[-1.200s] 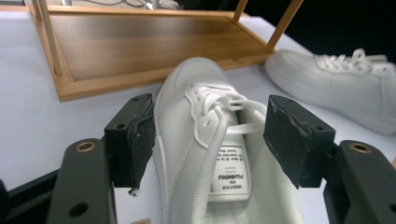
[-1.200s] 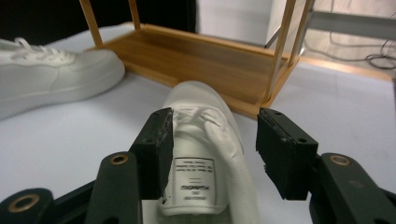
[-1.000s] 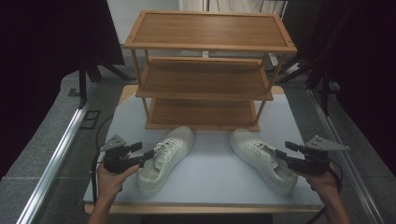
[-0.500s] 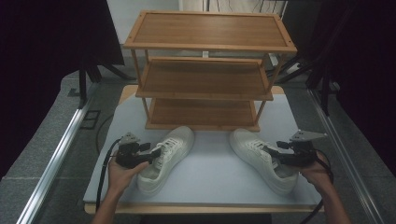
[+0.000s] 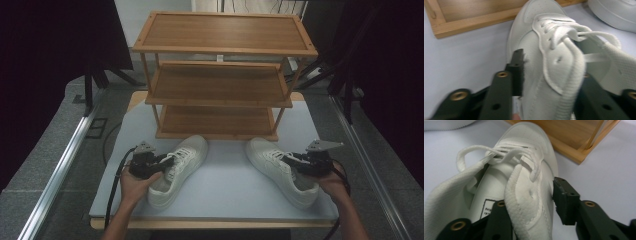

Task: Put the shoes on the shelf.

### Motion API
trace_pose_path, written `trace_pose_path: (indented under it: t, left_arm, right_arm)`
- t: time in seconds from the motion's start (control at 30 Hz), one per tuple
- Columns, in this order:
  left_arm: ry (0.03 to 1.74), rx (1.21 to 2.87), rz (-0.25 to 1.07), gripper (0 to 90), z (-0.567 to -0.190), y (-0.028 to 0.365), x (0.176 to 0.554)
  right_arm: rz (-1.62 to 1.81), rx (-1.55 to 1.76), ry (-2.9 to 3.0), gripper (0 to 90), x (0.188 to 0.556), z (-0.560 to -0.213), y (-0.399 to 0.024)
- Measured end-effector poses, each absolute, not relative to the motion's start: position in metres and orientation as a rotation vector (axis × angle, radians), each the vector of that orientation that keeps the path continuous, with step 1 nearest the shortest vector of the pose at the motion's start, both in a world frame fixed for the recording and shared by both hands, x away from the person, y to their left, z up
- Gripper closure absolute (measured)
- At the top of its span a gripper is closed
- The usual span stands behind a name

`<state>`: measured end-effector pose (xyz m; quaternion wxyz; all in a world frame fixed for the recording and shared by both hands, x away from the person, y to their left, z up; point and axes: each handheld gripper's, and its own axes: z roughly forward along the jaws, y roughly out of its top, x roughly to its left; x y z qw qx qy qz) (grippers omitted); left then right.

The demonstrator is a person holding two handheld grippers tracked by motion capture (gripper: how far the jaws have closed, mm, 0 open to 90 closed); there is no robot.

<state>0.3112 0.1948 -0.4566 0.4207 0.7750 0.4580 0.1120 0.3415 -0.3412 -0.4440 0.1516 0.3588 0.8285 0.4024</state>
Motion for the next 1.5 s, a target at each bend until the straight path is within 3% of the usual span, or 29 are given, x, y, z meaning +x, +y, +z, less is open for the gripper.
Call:
trace_pose_path:
  t: [0.2,0.37,0.97,1.5]
  left_arm:
    - [1.133,1.945,0.348,78.3,-0.455,0.192,0.308]
    - [1.131,1.924,0.352,80.7,-0.455,0.191,0.307]
    - [1.034,1.55,0.146,81.4,-0.408,0.211,0.286]
    - [0.994,1.444,0.182,81.2,-0.346,0.22,0.294]
  right_arm:
    - [1.12,1.0,2.357,79.5,0.339,-0.444,-0.34]
    - [1.099,0.982,2.35,83.5,0.337,-0.442,-0.337]
    - [1.378,1.14,2.133,83.8,0.31,-0.409,-0.339]
    - [1.663,1.244,1.941,83.7,0.298,-0.364,-0.329]
